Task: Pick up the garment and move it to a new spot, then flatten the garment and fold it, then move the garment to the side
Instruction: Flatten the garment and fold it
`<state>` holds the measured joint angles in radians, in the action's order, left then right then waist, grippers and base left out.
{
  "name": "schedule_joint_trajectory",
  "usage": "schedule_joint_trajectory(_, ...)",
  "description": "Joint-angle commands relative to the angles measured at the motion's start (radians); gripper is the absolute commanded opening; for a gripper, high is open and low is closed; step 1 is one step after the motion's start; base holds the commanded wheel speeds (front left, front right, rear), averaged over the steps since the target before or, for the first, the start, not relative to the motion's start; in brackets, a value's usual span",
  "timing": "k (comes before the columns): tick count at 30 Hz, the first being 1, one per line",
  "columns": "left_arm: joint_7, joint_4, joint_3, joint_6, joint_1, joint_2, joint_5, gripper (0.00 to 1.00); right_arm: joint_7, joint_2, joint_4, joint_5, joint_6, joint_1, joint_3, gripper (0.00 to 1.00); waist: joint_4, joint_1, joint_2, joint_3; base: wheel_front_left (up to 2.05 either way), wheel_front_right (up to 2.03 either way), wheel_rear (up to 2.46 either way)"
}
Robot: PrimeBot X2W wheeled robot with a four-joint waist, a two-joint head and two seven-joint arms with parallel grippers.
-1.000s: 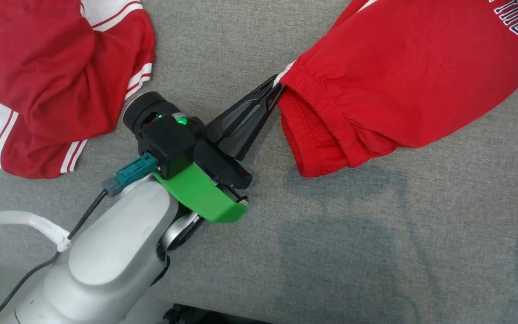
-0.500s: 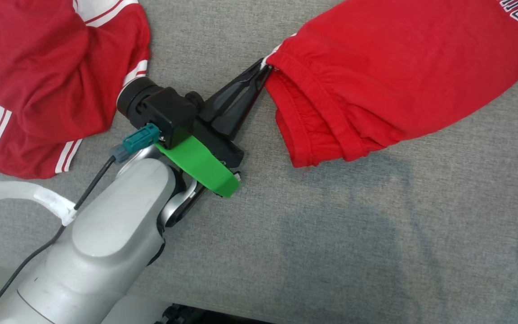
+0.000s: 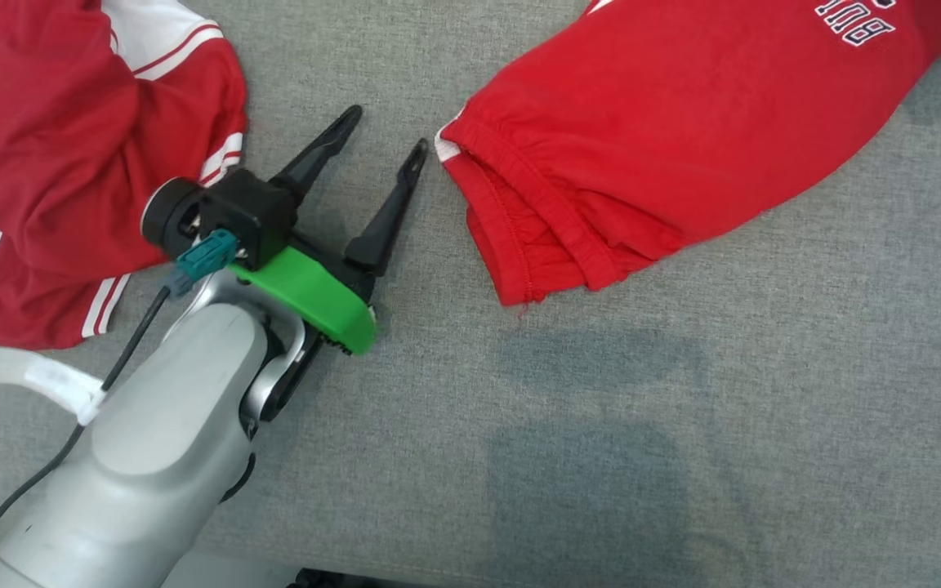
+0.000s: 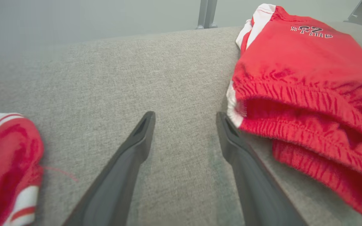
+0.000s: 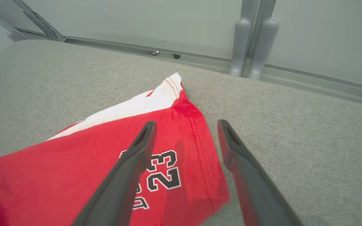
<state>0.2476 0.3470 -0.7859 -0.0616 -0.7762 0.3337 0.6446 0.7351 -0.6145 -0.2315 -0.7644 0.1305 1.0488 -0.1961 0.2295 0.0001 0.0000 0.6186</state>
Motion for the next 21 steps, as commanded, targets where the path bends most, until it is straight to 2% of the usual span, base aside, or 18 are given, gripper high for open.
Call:
schedule_joint_trajectory(1,0.001,-0.008,0.006,0.014,0.014,0.008,0.006,1.00,-0.007,-0.014,0.007,0.019,0.000,-0.014,0.002,1.00,0.002,-0.0001,0.0000,-0.005,0.00,0.00,0.00)
schedule_joint_trajectory(3,0.005,-0.022,0.018,0.050,0.032,0.028,-0.013,1.00,-0.016,-0.038,0.012,0.048,0.001,-0.038,0.003,1.00,0.011,-0.0001,0.0000,-0.004,0.00,0.00,0.00)
schedule_joint_trajectory(7,0.015,-0.081,0.060,0.132,0.081,0.031,-0.041,1.00,-0.028,-0.055,-0.001,0.088,0.000,-0.068,-0.008,1.00,0.038,-0.0001,0.0000,0.003,0.00,0.00,0.00)
schedule_joint_trajectory(11,0.018,-0.177,0.106,0.184,0.139,-0.001,-0.080,1.00,-0.034,-0.068,-0.041,0.129,0.001,-0.082,-0.027,1.00,0.079,-0.0001,0.0000,0.011,0.00,0.00,0.00)
schedule_joint_trajectory(15,0.017,-0.276,0.156,0.204,0.210,-0.037,-0.132,1.00,-0.020,-0.089,-0.081,0.155,0.000,-0.082,-0.046,1.00,0.115,-0.0001,0.0000,0.013,0.00,0.00,0.00)
schedule_joint_trajectory(21,0.018,-0.362,0.222,0.189,0.308,-0.071,-0.181,1.00,0.063,-0.101,-0.146,0.119,0.000,-0.112,-0.044,1.00,0.163,-0.0001,0.0000,-0.005,0.00,0.00,0.00)
